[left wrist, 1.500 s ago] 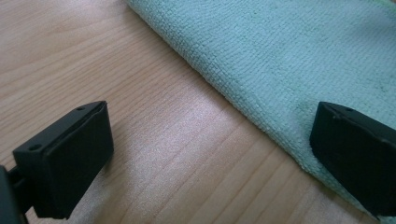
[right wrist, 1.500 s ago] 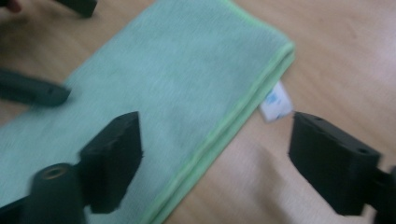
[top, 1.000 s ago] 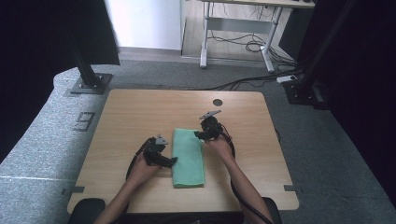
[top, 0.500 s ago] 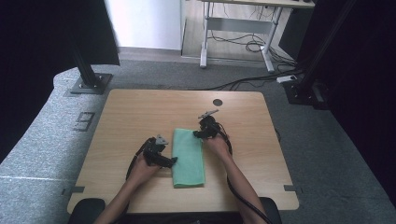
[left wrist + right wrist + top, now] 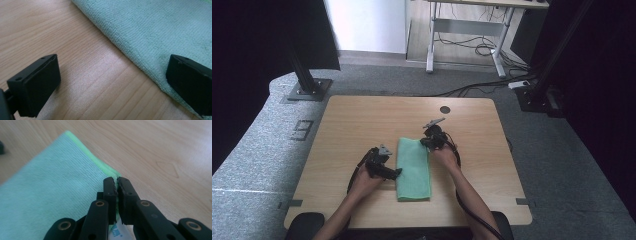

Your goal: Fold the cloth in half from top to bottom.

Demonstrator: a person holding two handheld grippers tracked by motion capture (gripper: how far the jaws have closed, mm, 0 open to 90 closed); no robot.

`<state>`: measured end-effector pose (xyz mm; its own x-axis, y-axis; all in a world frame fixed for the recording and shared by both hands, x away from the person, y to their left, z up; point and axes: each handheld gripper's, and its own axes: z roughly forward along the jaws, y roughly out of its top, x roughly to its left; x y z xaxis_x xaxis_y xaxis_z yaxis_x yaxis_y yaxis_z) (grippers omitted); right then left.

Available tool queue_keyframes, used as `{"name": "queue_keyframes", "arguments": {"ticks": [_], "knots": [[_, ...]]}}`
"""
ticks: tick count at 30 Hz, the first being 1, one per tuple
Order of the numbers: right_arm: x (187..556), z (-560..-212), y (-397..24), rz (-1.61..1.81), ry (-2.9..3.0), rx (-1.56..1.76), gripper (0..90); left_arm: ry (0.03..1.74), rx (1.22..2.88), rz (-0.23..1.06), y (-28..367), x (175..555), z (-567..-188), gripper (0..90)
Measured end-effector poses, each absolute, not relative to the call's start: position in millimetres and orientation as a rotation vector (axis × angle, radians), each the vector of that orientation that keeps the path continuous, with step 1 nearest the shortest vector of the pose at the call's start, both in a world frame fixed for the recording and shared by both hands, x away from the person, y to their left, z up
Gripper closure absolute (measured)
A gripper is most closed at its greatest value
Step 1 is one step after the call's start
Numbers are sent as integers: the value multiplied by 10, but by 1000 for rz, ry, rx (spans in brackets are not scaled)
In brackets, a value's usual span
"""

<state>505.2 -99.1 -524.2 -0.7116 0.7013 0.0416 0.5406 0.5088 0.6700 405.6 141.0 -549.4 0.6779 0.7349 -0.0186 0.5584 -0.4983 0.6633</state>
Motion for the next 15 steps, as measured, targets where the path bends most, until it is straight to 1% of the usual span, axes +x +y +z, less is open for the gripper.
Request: {"name": "queue_keyframes", "arguments": {"ticks": [5,10,15], "knots": [[4926,-5026,-1006,1040,2510,986,846,1001,2233,355,1404,4049,-5495,0],[4716,-4777,-1023,1089,2498,894,845,1005,2236,358,1404,4047,-5493,0],[4513,-4616,-1061,1142,2492,830,845,1010,2232,360,1401,4043,-5494,0]]}}
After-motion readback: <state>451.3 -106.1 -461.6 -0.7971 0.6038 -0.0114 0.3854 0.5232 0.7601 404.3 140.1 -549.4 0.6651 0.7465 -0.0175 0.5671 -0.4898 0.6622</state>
